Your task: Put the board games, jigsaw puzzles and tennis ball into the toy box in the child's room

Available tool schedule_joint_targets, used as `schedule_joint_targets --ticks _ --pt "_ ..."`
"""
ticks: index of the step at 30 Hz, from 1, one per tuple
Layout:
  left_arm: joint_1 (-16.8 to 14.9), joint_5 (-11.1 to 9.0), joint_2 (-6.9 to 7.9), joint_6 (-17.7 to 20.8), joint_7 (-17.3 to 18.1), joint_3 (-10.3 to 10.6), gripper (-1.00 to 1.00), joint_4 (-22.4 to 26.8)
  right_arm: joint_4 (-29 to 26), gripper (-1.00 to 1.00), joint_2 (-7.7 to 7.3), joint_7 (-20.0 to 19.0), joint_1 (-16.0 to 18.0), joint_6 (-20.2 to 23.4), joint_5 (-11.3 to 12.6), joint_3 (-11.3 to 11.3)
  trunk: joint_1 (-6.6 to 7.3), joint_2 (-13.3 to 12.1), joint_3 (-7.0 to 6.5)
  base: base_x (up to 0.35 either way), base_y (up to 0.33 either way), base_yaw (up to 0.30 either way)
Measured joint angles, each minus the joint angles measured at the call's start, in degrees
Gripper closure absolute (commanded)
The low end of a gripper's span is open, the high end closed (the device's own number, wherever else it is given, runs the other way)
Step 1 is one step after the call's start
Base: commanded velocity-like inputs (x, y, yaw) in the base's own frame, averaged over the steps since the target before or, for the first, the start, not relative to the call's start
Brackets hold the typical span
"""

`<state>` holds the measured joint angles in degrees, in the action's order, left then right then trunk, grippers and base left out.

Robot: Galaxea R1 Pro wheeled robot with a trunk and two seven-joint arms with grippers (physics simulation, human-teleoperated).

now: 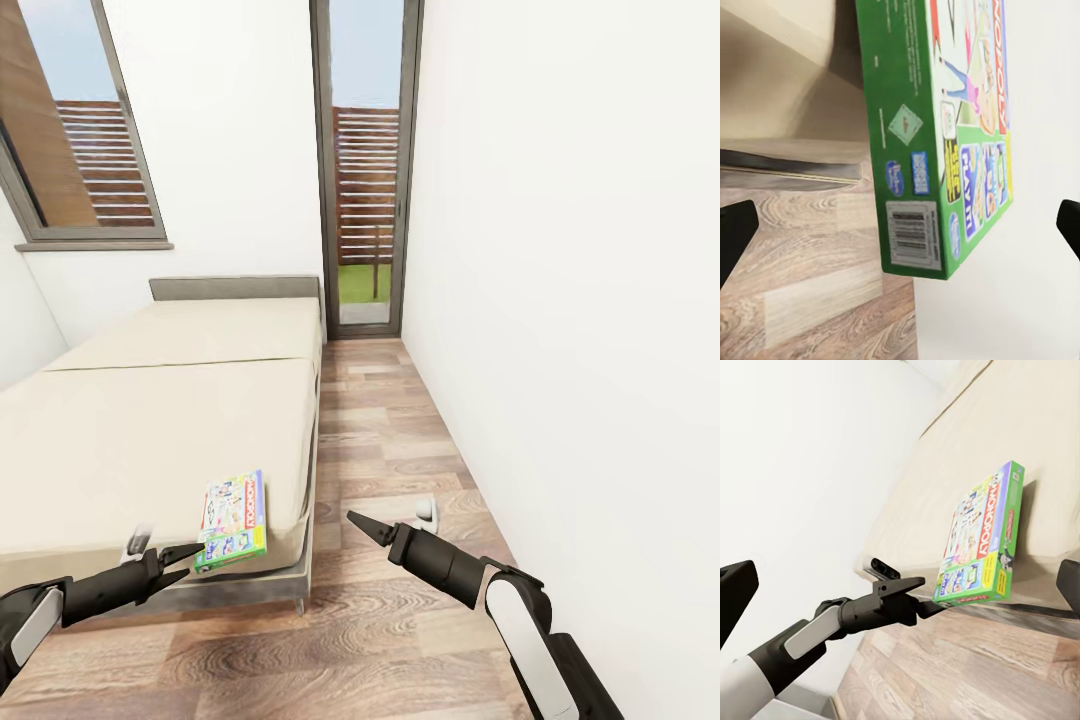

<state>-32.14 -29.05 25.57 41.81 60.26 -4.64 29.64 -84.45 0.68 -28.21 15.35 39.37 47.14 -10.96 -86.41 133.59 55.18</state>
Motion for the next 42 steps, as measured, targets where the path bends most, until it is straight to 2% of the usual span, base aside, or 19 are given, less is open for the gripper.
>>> schedule_joint_targets --ticks 9,22,42 --pt "0.0 0.0 0.00 0.0 0.0 0.1 -1.00 0.0 0.0 -1.00 0.02 0.0 0.0 0.0 0.0 0.0 0.01 0.0 0.00 0.019 -0.003 0.000" --pt "0.0 0.0 -0.01 0.0 0.1 0.2 -1.00 0.0 0.0 -1.00 0.00 0.0 0.0 0.0 0.0 0.0 0.00 0.0 0.00 0.061 -0.109 0.000" --pt "0.0 0.0 0.00 0.0 0.1 0.1 -1.00 0.0 0.0 -1.00 0.00 0.0 0.0 0.0 0.0 0.0 0.00 0.0 0.00 0.004 -0.008 0.000"
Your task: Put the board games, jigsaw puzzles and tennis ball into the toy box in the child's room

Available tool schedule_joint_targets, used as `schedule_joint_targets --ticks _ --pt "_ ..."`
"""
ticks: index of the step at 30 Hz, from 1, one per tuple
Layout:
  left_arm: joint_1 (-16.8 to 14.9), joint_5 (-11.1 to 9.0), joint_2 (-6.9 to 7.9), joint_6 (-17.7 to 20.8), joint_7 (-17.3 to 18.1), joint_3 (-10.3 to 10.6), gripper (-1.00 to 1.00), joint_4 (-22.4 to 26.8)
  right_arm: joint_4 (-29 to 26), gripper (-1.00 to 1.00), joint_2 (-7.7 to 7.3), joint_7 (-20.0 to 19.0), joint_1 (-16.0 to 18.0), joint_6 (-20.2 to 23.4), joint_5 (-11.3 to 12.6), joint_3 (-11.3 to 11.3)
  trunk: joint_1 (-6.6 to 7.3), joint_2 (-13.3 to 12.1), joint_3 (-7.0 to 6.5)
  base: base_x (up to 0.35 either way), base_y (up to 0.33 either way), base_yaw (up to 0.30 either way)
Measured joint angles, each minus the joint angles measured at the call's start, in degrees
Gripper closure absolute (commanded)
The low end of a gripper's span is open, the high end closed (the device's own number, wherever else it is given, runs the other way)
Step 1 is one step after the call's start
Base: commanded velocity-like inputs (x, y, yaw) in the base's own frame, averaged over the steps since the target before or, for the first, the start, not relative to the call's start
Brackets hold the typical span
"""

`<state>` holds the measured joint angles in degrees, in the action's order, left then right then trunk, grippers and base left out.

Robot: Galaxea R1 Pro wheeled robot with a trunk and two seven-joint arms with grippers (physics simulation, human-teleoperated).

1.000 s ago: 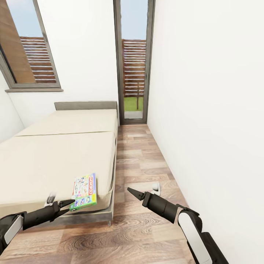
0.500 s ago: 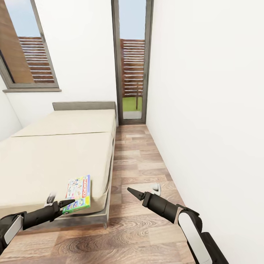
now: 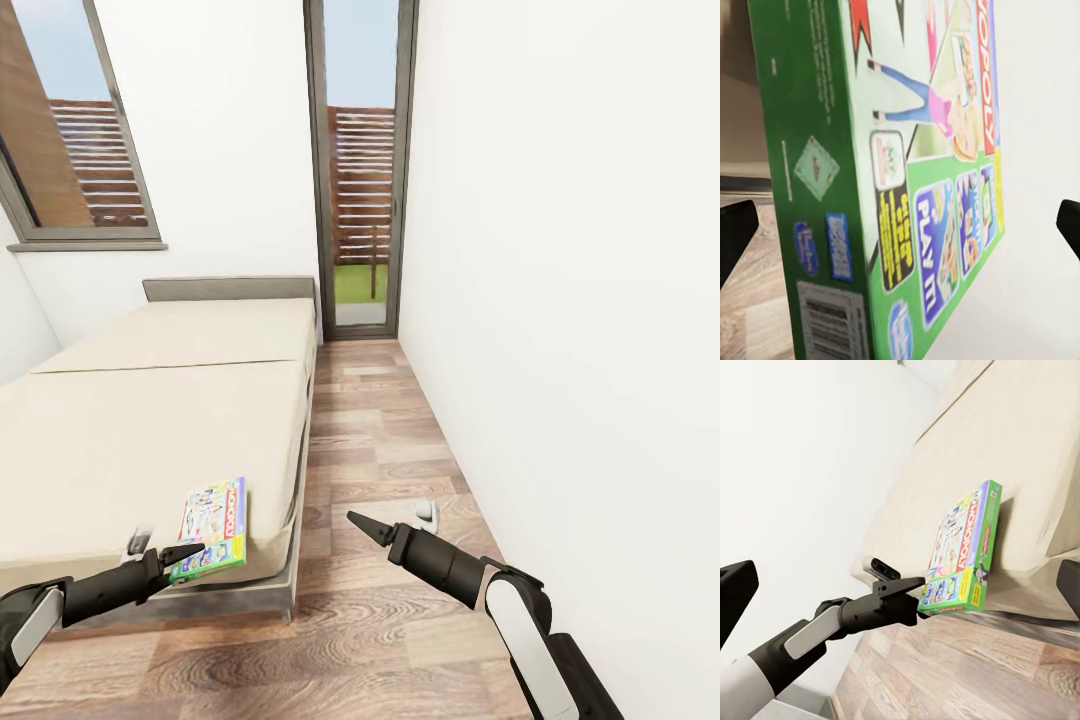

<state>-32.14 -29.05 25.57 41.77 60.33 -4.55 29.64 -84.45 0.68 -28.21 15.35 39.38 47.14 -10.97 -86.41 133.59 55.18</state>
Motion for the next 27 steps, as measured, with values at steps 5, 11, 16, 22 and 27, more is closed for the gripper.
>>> schedule_joint_targets --ticks 5,11,16,22,27 --pt "0.0 -0.4 0.00 0.3 0.0 0.0 1.00 0.0 0.0 -1.00 0.01 0.0 0.0 0.0 0.0 0.0 0.00 0.0 0.00 0.000 0.000 0.000" --pt "0.0 -0.8 0.00 0.5 0.1 -0.2 1.00 0.1 0.0 -1.00 0.02 0.0 0.0 0.0 0.0 0.0 0.00 0.0 0.00 0.000 0.000 0.000" --pt "0.0 -0.6 0.06 0.4 0.3 -0.2 1.00 0.0 0.0 -1.00 0.03 0.0 0.0 0.0 0.0 0.0 0.22 -0.4 -0.18 0.000 0.000 0.000" --pt "0.0 -1.0 0.01 0.8 0.2 -0.4 1.00 0.1 0.0 -1.00 0.00 0.0 0.0 0.0 0.0 0.0 1.54 -2.8 -1.26 0.000 0.000 0.000" --pt "0.0 -0.1 0.30 0.3 0.5 -0.4 1.00 0.0 0.0 -1.00 0.00 0.0 0.0 0.0 0.0 0.0 2.63 -4.8 -2.15 0.000 0.000 0.000"
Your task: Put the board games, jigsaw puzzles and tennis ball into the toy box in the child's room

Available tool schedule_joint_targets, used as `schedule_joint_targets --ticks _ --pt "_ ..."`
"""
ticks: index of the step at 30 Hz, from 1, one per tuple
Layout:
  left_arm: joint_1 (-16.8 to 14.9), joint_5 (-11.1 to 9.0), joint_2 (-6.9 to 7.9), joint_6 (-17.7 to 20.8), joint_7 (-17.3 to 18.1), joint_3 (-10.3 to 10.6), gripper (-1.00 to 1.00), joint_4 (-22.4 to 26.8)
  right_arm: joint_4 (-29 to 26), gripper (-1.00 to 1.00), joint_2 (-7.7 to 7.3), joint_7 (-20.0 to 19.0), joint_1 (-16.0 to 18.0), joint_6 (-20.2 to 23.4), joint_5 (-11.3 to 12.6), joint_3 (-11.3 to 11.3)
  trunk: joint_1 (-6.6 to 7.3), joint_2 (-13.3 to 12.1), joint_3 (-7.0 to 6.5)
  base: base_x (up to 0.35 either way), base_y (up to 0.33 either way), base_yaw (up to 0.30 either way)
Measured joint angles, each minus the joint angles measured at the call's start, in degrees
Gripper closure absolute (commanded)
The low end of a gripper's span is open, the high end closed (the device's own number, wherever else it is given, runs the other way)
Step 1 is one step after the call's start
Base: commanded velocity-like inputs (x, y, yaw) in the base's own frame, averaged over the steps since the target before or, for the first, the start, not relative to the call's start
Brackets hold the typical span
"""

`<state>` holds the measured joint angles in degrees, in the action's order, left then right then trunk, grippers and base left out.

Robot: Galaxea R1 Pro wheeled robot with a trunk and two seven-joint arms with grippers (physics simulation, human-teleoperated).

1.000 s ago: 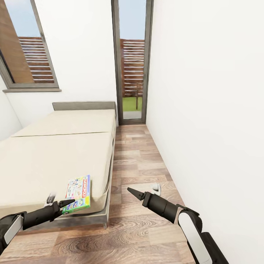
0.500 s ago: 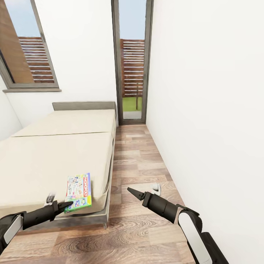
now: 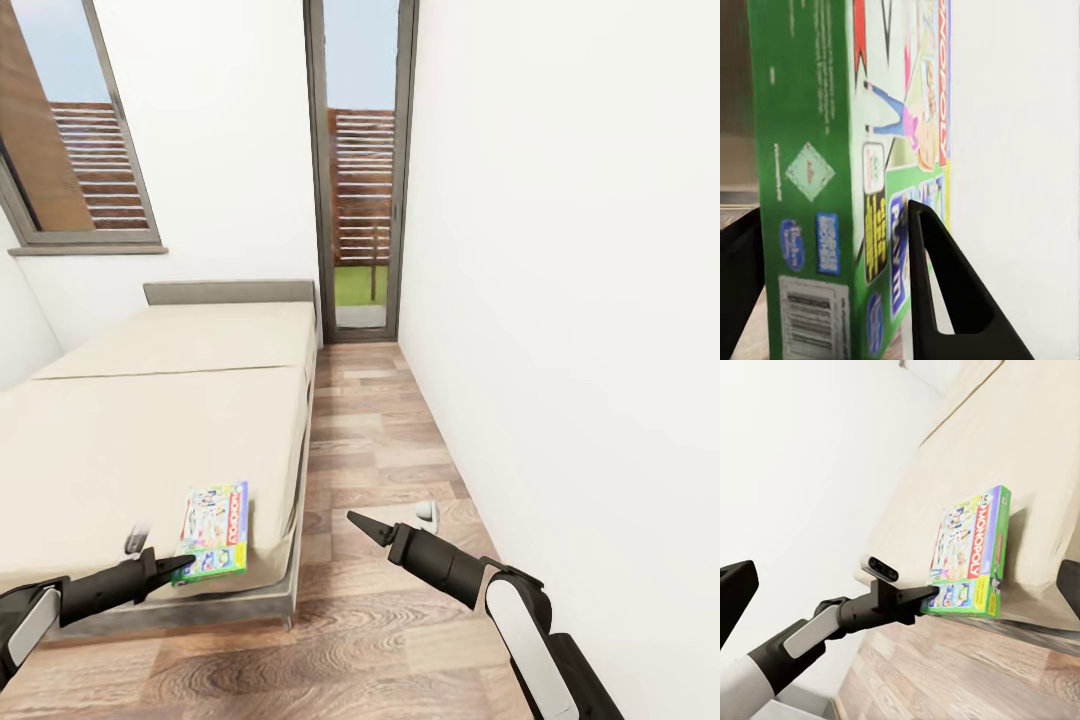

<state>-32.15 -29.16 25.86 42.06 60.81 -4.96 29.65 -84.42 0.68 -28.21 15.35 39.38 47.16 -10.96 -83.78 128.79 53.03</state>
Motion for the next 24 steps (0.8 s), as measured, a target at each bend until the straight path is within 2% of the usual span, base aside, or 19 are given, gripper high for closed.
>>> schedule_joint_targets --ticks 8,15,21,24 --pt "0.0 -0.1 0.36 0.3 0.2 -0.1 1.00 0.0 0.3 -1.00 0.04 0.8 0.0 0.2 -0.1 0.1 1.76 -3.2 -1.44 0.000 0.000 0.000" --pt "0.0 -0.3 1.20 0.9 0.4 -0.1 1.00 0.1 1.0 -1.00 0.05 4.9 0.0 0.5 0.0 0.0 3.29 -6.0 -2.69 0.000 0.000 0.000" --pt "0.0 -0.5 3.08 2.5 0.7 -0.1 1.00 0.2 1.0 -1.00 0.01 7.4 0.0 0.4 -0.1 0.0 4.61 -8.4 -3.77 0.000 0.000 0.000" --pt "0.0 -0.7 4.33 3.3 3.2 -0.1 1.00 0.2 1.1 -1.00 0.00 8.0 0.0 0.3 -0.2 0.0 5.27 -9.6 -4.31 0.000 0.000 0.000"
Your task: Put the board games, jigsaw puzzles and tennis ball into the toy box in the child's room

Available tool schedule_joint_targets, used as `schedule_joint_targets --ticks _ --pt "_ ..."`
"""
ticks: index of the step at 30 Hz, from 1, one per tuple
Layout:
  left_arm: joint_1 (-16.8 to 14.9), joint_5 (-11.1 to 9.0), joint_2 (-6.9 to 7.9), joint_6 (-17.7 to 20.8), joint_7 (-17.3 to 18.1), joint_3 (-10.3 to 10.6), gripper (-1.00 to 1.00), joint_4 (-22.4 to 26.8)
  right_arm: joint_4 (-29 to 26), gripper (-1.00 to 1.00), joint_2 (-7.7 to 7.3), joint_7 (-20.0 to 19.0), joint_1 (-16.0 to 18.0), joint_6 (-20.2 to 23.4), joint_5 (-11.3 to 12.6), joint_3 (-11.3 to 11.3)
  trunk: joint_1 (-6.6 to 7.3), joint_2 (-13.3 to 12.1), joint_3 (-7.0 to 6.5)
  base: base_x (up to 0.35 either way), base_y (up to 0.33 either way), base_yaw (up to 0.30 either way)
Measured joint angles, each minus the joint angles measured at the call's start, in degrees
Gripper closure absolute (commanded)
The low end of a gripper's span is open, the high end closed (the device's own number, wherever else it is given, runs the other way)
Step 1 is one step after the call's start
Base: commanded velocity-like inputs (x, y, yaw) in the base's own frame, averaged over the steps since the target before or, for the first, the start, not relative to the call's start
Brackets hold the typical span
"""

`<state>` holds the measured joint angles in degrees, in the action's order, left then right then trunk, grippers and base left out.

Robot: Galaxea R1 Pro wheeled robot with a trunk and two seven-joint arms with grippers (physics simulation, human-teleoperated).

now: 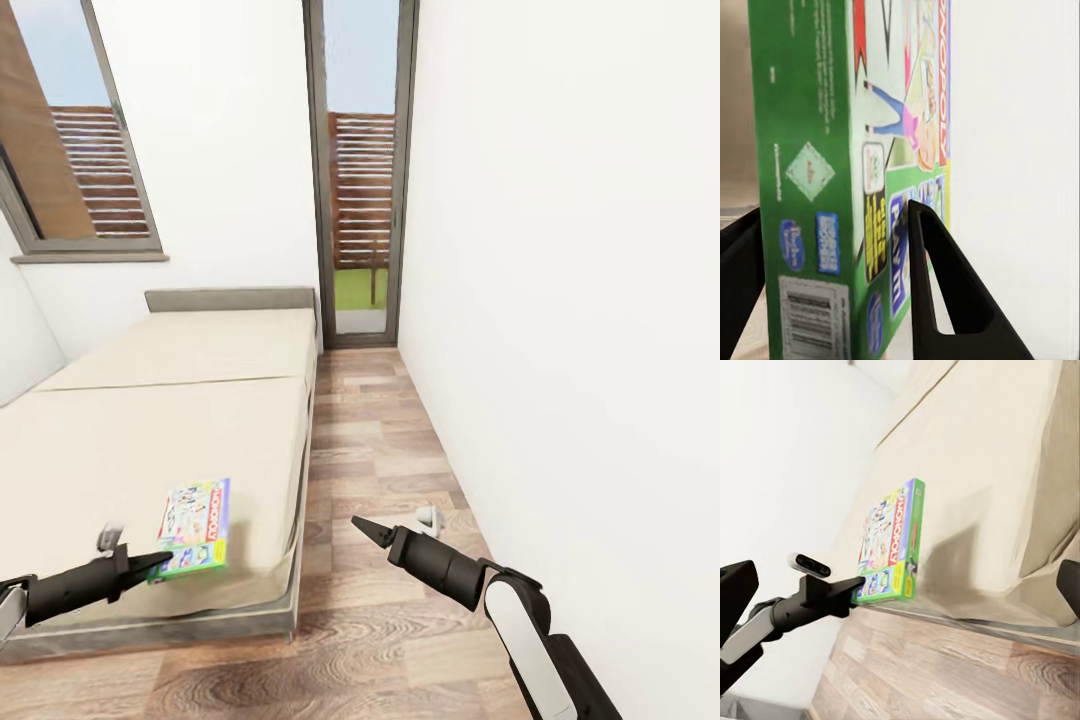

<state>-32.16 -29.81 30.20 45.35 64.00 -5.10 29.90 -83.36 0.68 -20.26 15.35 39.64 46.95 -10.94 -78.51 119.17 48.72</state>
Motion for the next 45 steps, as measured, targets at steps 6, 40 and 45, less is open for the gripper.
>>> schedule_joint_targets --ticks 6,40,45 --pt "0.0 0.4 2.65 0.2 8.5 0.1 1.00 0.0 1.0 -1.00 -0.04 0.2 0.0 0.0 0.1 0.1 1.32 -2.4 -1.08 0.000 0.000 0.000" --pt "0.0 0.8 8.81 0.2 20.0 0.9 1.00 0.0 1.1 -1.00 0.00 0.2 0.0 -0.5 -0.1 -0.6 8.79 -16.0 -7.18 0.000 0.000 0.000" --pt "0.0 0.8 8.82 0.2 20.0 0.9 1.00 0.0 1.2 -1.00 0.00 0.3 0.0 -0.5 -0.2 -0.7 9.88 -18.1 -8.00 0.000 0.000 0.133"
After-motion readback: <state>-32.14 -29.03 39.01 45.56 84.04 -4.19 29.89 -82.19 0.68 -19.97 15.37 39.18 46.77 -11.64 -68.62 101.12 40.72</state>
